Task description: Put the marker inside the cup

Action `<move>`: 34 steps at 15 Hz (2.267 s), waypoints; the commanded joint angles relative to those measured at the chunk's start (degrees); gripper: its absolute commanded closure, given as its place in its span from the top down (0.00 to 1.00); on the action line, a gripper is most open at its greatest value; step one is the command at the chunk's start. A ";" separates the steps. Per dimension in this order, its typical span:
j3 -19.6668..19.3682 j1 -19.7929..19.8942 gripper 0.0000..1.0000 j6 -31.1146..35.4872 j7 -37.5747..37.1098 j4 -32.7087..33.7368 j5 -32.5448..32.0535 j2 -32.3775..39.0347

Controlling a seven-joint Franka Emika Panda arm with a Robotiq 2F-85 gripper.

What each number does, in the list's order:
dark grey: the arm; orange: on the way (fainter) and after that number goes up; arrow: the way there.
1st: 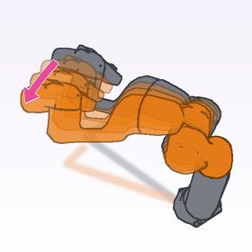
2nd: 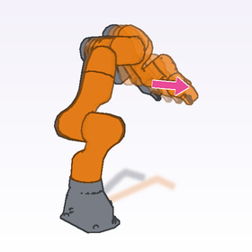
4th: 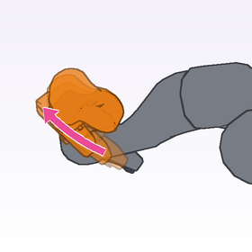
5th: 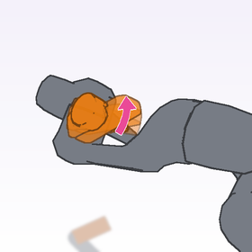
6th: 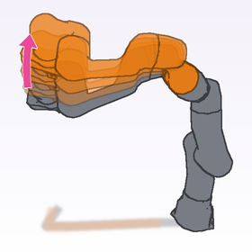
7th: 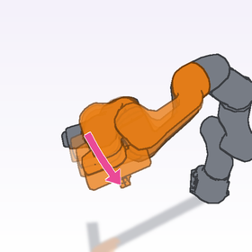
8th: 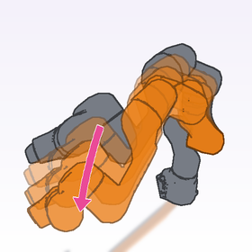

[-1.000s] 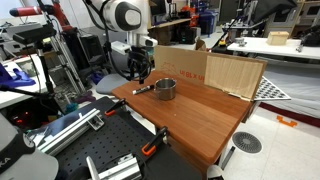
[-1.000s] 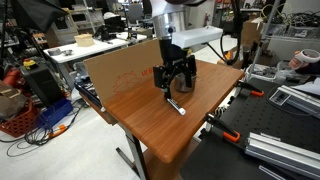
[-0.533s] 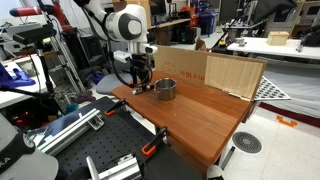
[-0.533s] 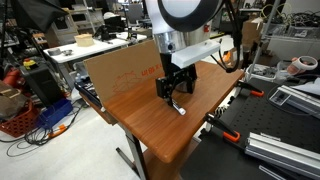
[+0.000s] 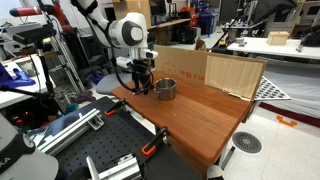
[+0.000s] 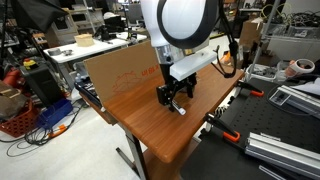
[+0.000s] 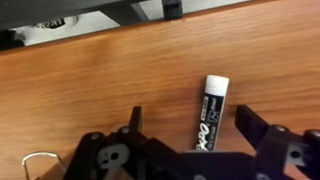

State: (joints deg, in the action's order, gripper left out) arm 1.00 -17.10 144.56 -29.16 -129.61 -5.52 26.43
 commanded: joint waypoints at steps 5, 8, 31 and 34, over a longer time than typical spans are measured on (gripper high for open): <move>-2.85 -3.29 0.59 0.04 -3.51 2.76 -3.55 2.90; -2.80 -3.29 0.34 -0.33 -3.48 3.09 -3.44 2.95; 0.21 -0.78 0.06 -4.35 -0.25 1.81 -3.03 -10.00; -0.14 0.32 0.06 -3.80 -1.03 0.77 -4.24 -13.43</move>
State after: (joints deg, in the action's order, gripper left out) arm 0.59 -18.01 140.78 -29.82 -126.79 -7.94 16.30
